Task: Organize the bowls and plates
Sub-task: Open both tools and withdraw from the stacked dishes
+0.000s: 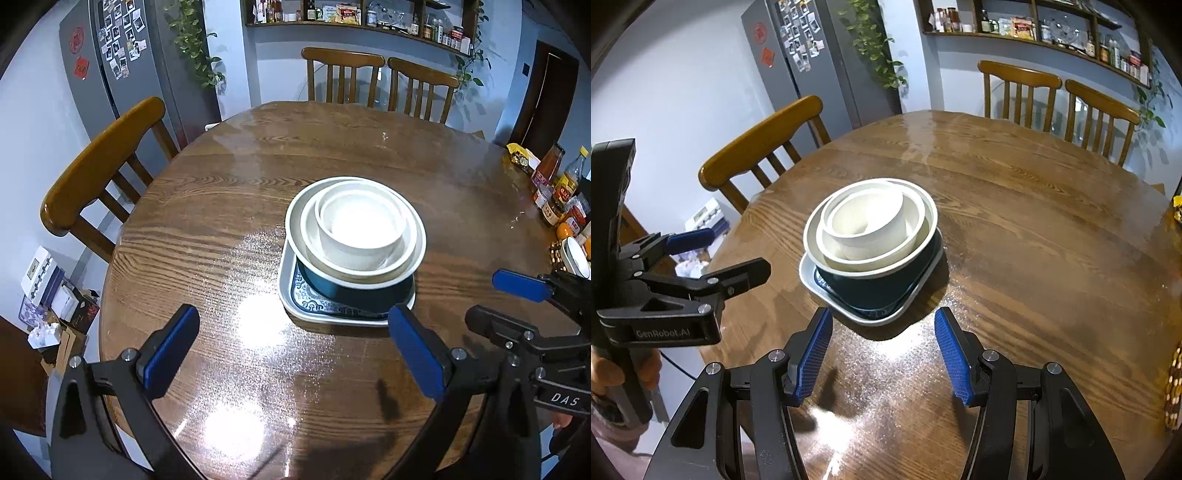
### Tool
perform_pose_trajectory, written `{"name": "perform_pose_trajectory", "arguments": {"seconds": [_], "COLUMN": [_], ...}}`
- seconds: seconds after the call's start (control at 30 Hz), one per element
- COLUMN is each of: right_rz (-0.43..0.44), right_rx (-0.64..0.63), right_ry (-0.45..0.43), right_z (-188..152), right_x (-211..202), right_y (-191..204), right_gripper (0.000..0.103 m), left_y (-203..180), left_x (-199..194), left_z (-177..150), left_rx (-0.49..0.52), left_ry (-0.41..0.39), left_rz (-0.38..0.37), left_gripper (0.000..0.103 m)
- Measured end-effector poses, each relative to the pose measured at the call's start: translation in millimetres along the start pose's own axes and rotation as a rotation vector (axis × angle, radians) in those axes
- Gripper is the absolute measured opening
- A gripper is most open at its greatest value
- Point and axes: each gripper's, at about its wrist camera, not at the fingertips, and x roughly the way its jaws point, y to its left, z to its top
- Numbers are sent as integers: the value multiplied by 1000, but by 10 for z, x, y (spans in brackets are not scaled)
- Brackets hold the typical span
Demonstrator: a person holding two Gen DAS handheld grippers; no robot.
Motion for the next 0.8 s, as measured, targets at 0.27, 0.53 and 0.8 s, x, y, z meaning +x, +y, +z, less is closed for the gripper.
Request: {"name": "perform_pose_trajectory", "arguments": {"seconds": [0.27,0.53,0.8], "right_rz": [6,7,6], "right_rx": [-12,-4,12], "right_ry": [8,15,12], "right_z": [-1,-21,-35], "right_x": [14,30,13], "right_y": [51,83,83], "right_gripper": [58,58,58], "left_y": [48,69,80], "left_x": [-1,-1,18], "left_z": [-42,-87,-89], "left_rx": [-4,-1,4], "left_ry": [6,3,10], "left_rz": [8,13,12], "left_gripper": [102,102,102]}}
